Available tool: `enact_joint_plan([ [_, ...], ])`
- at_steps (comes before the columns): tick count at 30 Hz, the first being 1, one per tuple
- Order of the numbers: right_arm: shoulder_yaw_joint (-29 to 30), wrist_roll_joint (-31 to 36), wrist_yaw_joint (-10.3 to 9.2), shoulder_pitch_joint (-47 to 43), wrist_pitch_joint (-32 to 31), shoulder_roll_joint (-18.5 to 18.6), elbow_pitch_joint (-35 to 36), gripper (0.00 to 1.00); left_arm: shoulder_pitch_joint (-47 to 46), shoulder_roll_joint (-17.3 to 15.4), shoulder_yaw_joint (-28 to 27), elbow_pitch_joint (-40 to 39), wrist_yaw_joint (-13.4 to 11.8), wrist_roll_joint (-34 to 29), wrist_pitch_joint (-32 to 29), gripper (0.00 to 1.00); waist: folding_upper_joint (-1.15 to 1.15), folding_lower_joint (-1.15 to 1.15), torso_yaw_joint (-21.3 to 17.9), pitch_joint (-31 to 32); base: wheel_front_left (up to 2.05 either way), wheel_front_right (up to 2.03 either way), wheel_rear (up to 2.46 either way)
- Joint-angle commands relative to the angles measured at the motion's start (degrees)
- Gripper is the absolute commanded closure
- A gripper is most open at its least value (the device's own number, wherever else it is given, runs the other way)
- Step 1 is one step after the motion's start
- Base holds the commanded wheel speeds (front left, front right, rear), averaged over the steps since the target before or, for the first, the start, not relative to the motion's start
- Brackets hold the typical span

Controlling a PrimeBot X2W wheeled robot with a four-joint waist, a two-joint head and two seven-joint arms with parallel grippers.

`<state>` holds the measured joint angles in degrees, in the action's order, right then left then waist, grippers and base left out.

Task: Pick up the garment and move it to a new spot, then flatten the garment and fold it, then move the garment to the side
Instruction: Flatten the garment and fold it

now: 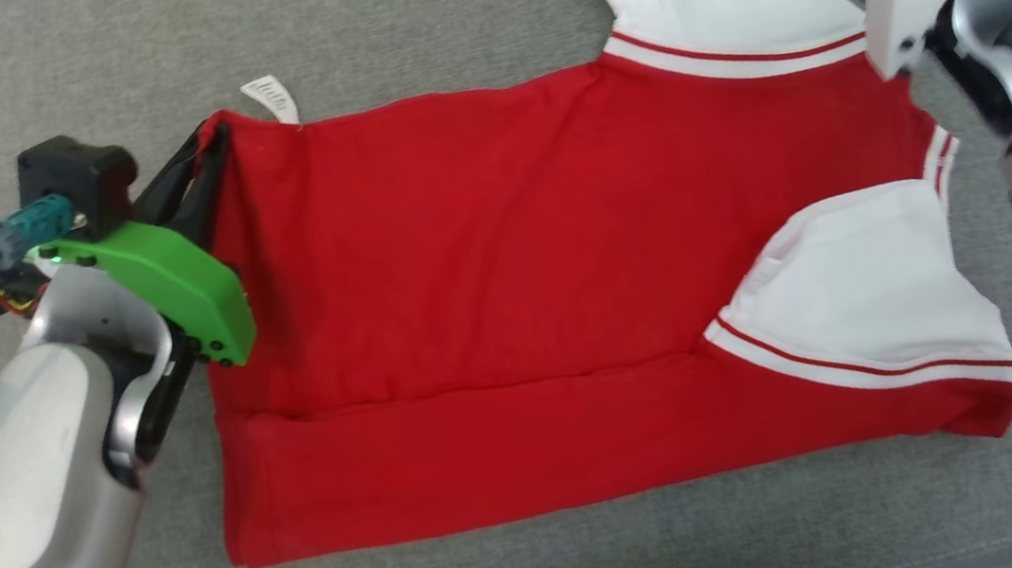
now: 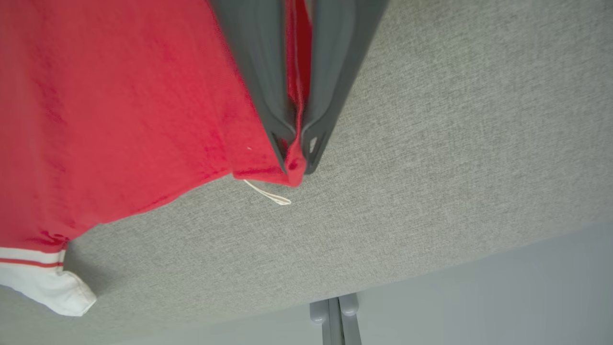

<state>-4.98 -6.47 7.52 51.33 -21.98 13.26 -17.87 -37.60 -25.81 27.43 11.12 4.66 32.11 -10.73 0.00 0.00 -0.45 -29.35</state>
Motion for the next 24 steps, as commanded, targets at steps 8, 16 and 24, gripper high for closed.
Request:
enact_joint_plan([
  [8,-0.2,0.6,-0.07,10.5,-3.3,1.9,-14.6,0.0,-3.6,3.6,2.1,-0.3,0.5,-0.8,2.7,1.0,0.0,0.0,6.9,-5.1,0.0,0.0,0.0],
  [16,-1.7,0.2,-0.04,12.1,-4.1,1.1,-23.5,0.11,-4.3,4.2,2.9,1.7,1.0,-0.3,4.5,1.0,0.0,0.0,7.4,-5.3,0.0,0.0,0.0],
  [24,-4.4,0.0,-0.07,12.6,-3.2,1.3,-26.9,1.0,-4.7,3.2,2.7,3.8,1.4,0.8,4.9,1.0,0.0,0.0,5.9,-3.5,0.0,0.0,0.0],
])
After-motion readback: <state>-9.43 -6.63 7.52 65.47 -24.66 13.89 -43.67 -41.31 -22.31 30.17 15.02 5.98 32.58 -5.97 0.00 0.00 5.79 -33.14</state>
